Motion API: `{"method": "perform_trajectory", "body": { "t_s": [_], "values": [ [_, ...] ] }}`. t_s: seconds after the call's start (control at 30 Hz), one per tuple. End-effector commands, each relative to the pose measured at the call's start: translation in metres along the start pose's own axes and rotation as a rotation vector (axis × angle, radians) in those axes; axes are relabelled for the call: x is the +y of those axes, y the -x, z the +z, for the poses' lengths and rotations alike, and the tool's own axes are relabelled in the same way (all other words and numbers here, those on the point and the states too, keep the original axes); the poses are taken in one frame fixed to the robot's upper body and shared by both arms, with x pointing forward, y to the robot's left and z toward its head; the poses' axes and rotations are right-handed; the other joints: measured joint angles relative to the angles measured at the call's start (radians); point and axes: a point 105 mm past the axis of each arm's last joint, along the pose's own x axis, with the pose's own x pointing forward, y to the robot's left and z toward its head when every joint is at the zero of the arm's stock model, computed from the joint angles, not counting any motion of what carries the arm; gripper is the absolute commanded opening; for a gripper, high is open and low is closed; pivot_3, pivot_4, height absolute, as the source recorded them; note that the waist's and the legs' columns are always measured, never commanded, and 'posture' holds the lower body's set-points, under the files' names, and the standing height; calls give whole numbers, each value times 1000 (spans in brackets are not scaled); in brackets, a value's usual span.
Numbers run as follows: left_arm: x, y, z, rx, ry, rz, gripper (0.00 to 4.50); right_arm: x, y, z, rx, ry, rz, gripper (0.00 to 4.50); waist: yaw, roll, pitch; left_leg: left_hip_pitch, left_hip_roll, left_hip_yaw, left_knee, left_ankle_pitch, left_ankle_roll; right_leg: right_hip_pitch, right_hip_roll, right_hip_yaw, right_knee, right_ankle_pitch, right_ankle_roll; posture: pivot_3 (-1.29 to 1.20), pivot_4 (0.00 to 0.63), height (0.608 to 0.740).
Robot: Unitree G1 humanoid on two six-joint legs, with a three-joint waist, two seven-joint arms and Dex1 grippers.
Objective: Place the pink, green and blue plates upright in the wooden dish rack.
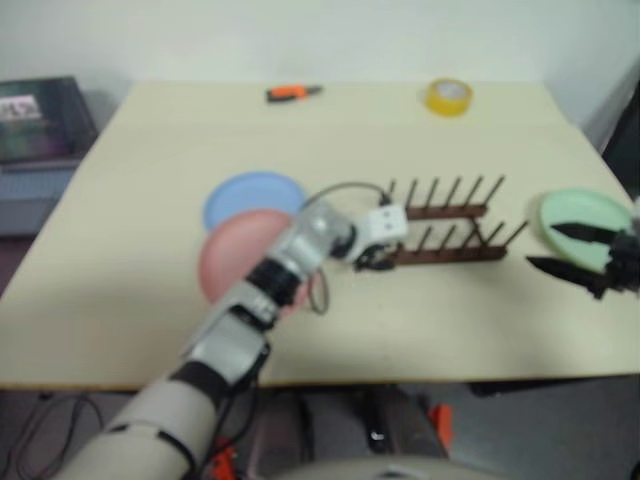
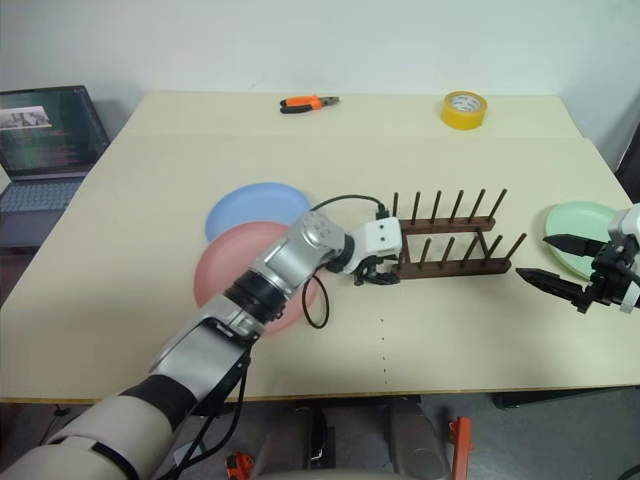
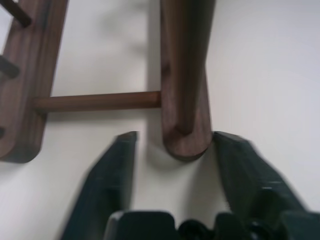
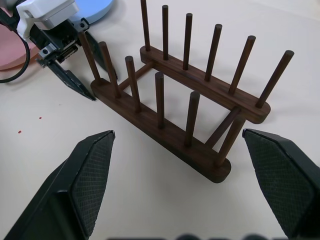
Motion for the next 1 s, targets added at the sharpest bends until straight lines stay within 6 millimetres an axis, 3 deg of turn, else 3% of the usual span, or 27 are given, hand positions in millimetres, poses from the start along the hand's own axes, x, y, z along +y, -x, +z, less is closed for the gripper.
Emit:
{"method": "perform_trajectory", "body": {
  "t_s": [0.03,0.07,0.1,0.3,0.43,0.5,0.67,0.9,0.97,1.0],
  "values": [
    [6,8,4,2,-26,21,4051,-1,1,10,-27,46,-4,4500,0,0,0,0,0,0,0,0,0,0,0,0,0,0,0,0,150,740],
    [6,10,4,3,-32,24,4447,-1,1,10,-27,46,-3,4500,0,0,0,0,0,0,0,0,0,0,0,0,0,0,0,0,150,740],
    [8,13,5,4,-39,30,4478,0,1,10,-25,47,-1,4500,0,0,0,0,0,0,0,0,0,0,0,0,0,0,0,0,150,740],
    [27,44,19,-45,-23,129,4478,-2,3,3,38,64,-7,4500,0,0,0,0,0,0,0,0,0,0,0,0,0,0,0,0,150,740],
    [21,55,25,-56,-28,109,4478,-4,1,-8,86,61,-21,4500,0,0,0,0,0,0,0,0,0,0,0,0,0,0,0,0,150,740],
    [15,60,28,-68,-34,85,4126,-5,0,-10,97,55,-24,4500,1,0,0,0,0,0,0,0,0,0,0,0,0,0,0,0,150,740],
    [-9,73,32,-95,-53,-26,2567,-5,2,-13,102,46,-30,3239,-1,0,0,0,1,1,0,0,0,0,0,0,1,0,0,0,150,740],
    [-32,66,23,-101,-34,-145,2,-2,2,-24,136,18,-33,707,2,0,0,1,1,0,1,0,0,0,0,0,2,0,0,0,150,740],
    [-35,57,21,-99,-20,-155,0,-1,1,-29,148,6,-37,14,2,0,0,0,1,1,3,0,0,1,0,0,2,0,0,0,150,740],
    [-38,52,23,-108,-9,-165,0,0,0,-33,159,2,-43,14,2,0,0,0,1,1,3,0,0,1,0,0,1,0,0,0,150,740]
  ]
}}
